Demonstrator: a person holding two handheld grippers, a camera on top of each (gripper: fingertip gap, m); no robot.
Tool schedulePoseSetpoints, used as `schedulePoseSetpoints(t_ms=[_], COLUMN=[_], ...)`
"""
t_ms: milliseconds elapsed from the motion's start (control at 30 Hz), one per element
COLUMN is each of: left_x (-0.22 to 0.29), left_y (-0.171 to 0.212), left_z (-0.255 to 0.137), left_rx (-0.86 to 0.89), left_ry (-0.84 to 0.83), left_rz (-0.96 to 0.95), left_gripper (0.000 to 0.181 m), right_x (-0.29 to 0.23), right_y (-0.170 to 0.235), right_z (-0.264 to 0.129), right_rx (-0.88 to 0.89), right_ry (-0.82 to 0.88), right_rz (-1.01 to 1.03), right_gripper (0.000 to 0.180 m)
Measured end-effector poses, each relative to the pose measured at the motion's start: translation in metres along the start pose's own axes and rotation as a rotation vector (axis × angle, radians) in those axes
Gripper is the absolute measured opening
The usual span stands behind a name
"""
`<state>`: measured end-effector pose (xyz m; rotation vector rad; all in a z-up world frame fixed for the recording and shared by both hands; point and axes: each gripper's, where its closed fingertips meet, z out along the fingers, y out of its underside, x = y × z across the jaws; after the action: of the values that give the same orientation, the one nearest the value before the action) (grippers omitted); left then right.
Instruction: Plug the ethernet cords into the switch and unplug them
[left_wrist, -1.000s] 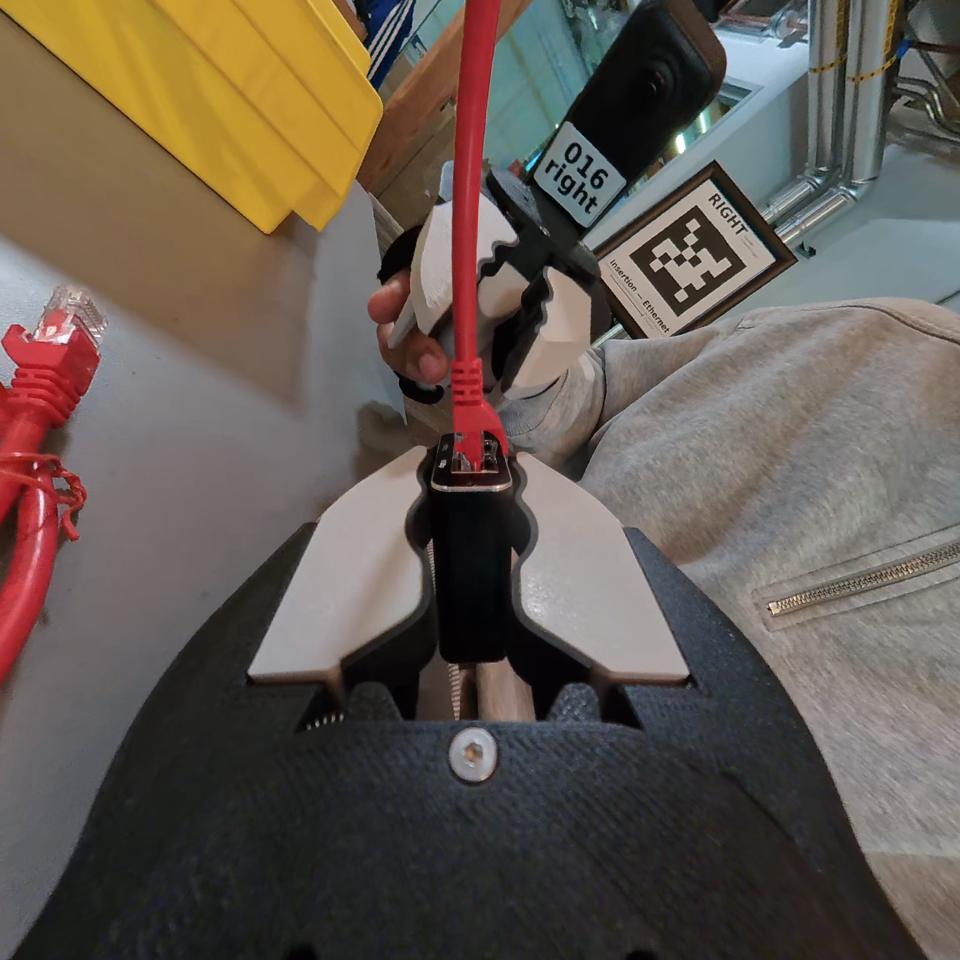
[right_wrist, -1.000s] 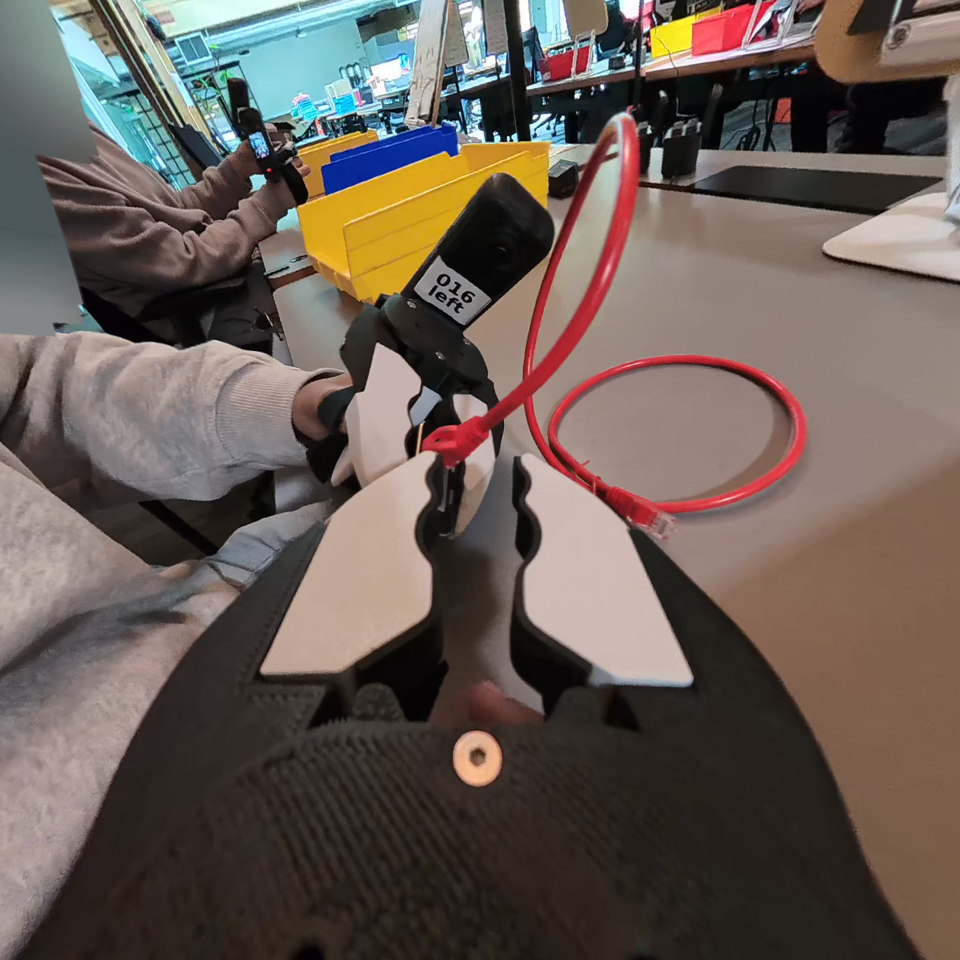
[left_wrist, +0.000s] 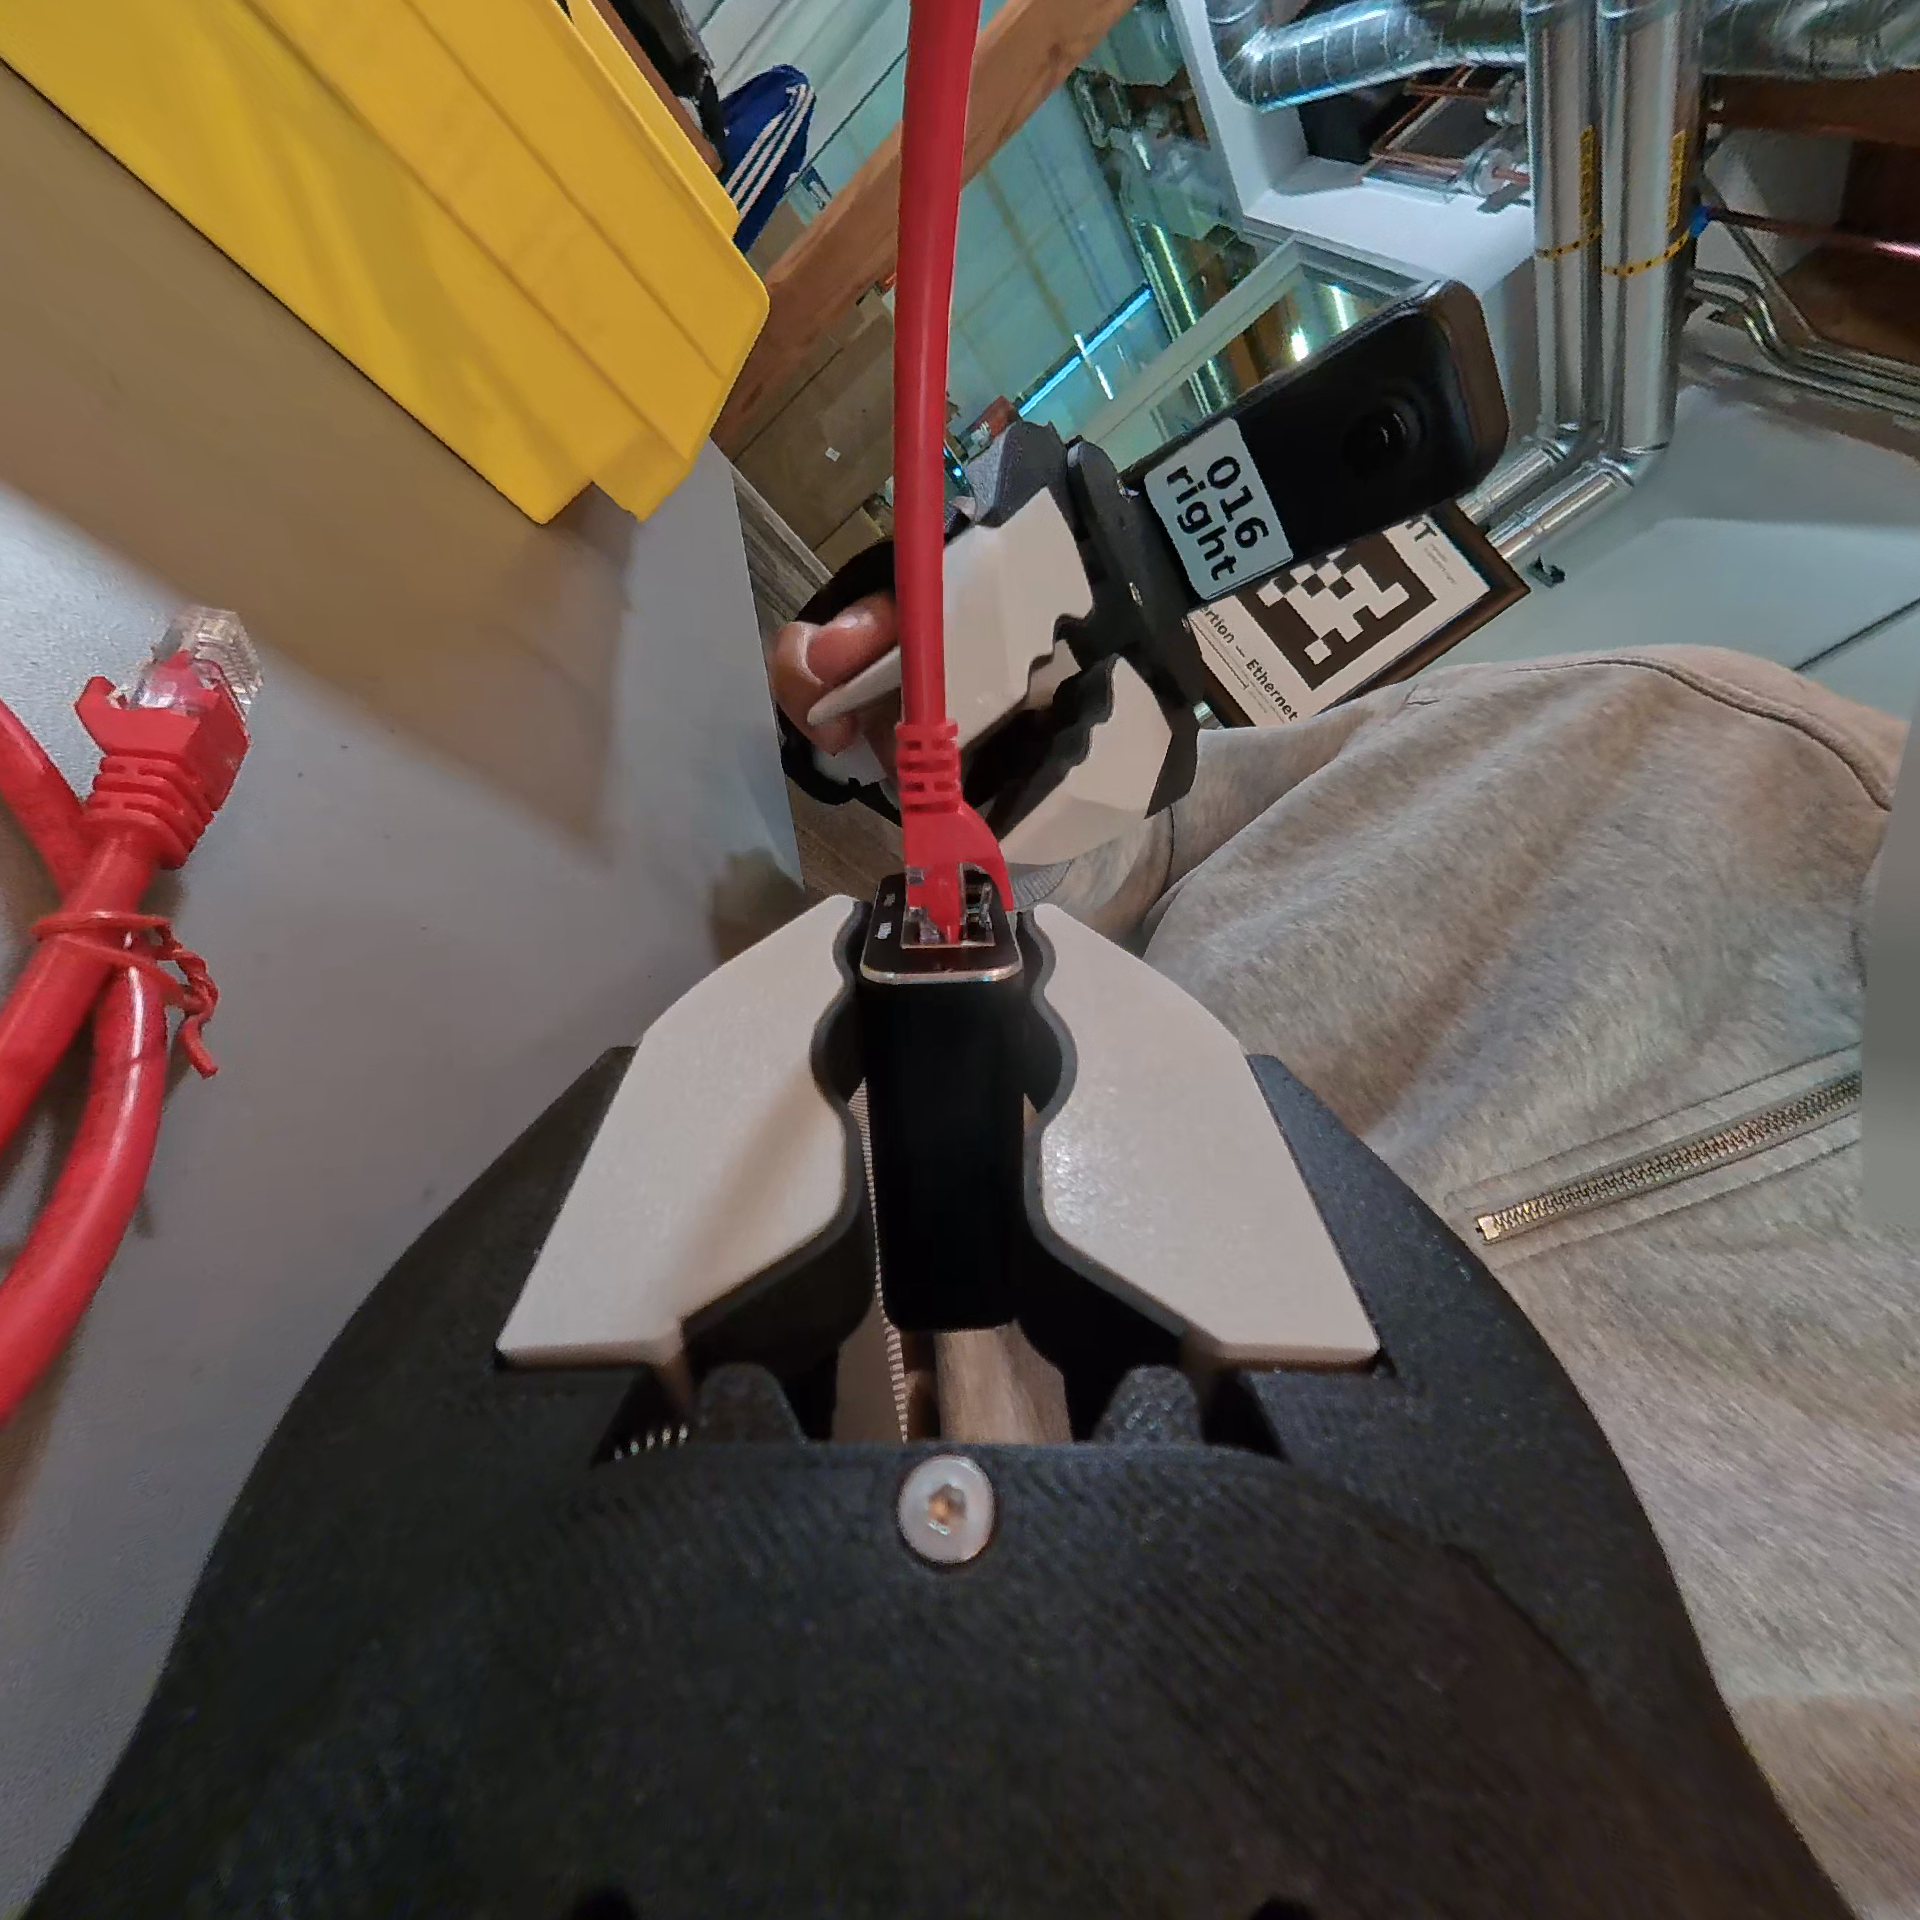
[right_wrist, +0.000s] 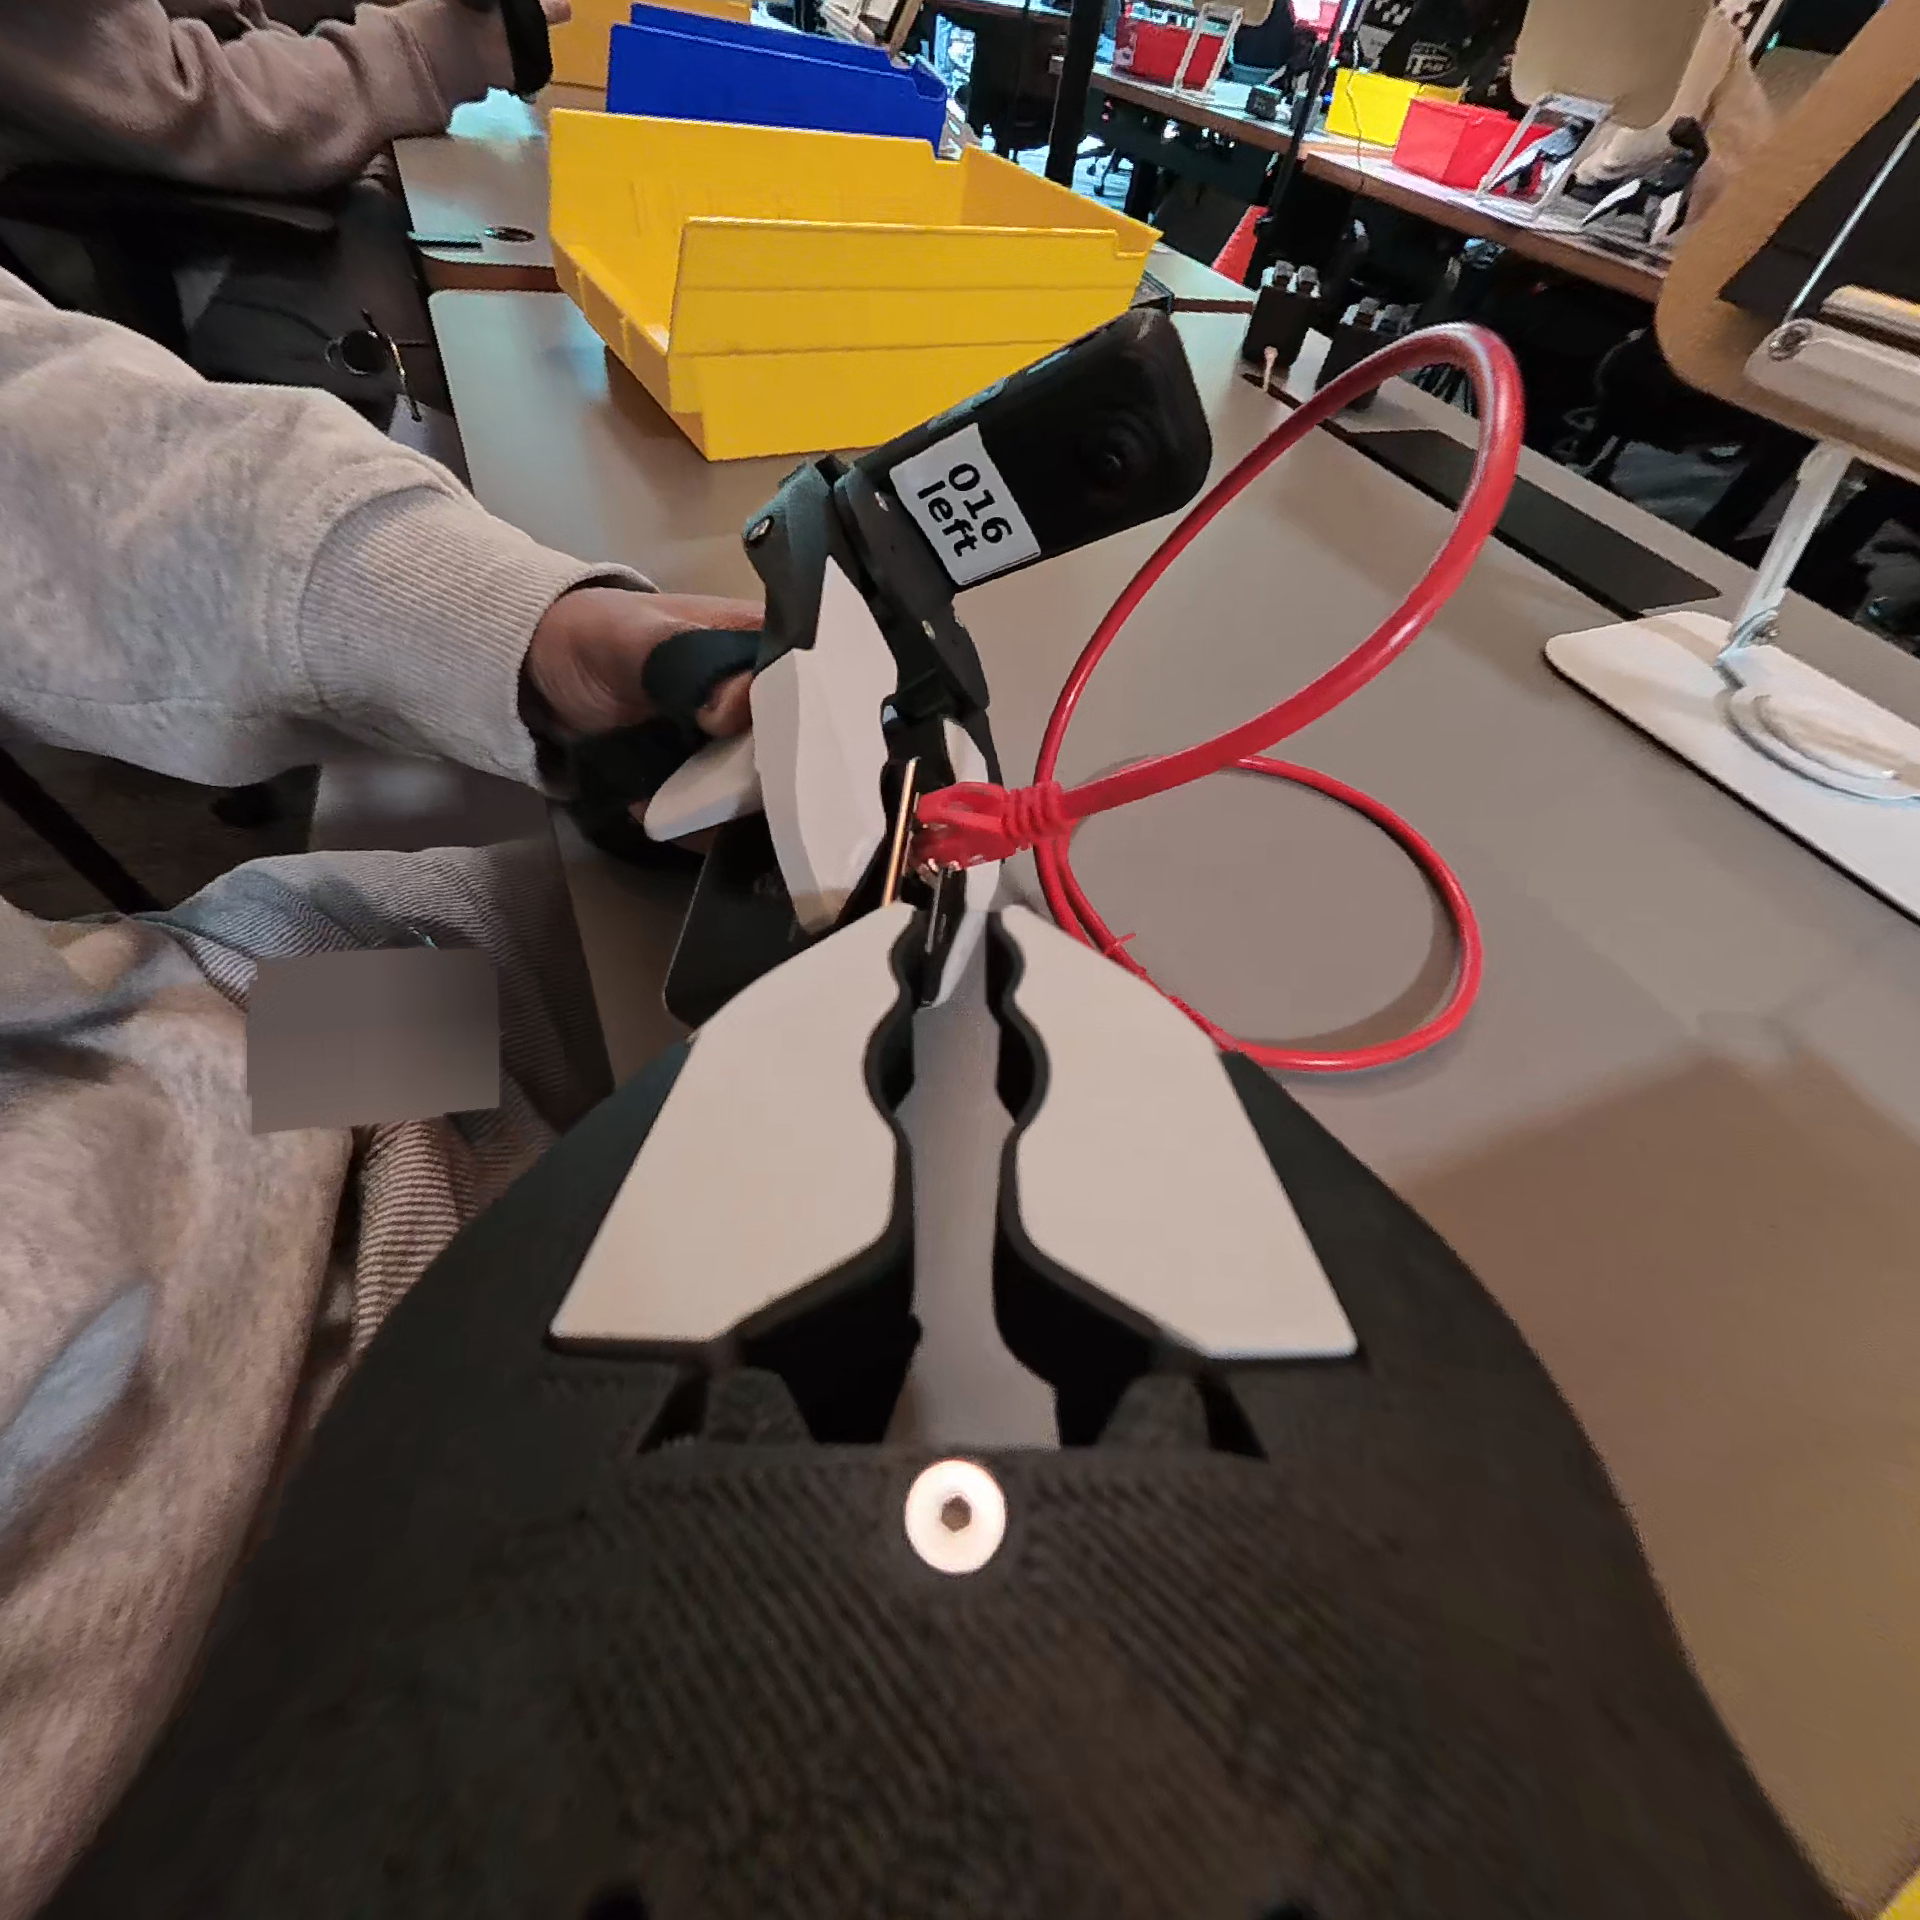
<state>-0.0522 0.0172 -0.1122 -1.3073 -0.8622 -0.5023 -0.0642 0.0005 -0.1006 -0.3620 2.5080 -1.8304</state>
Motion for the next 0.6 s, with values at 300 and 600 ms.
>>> schedulePoseSetpoints(t_ms=[300,600], left_x=[0.000,0.000], left_y=[-0.001,-0.001], left_z=[-0.001,-0.001], left_rx=[0.005,0.006], left_ry=[0.000,0.001], left_rz=[-0.001,-0.003], left_gripper=[0.024,0.025], right_x=[0.006,0.013], right_y=[-0.003,-0.009], right_z=[0.000,-0.004], right_rx=[0.022,0.073], right_ry=[0.021,0.050], right_rz=[0.057,0.082], right_gripper=[0.033,0.035])
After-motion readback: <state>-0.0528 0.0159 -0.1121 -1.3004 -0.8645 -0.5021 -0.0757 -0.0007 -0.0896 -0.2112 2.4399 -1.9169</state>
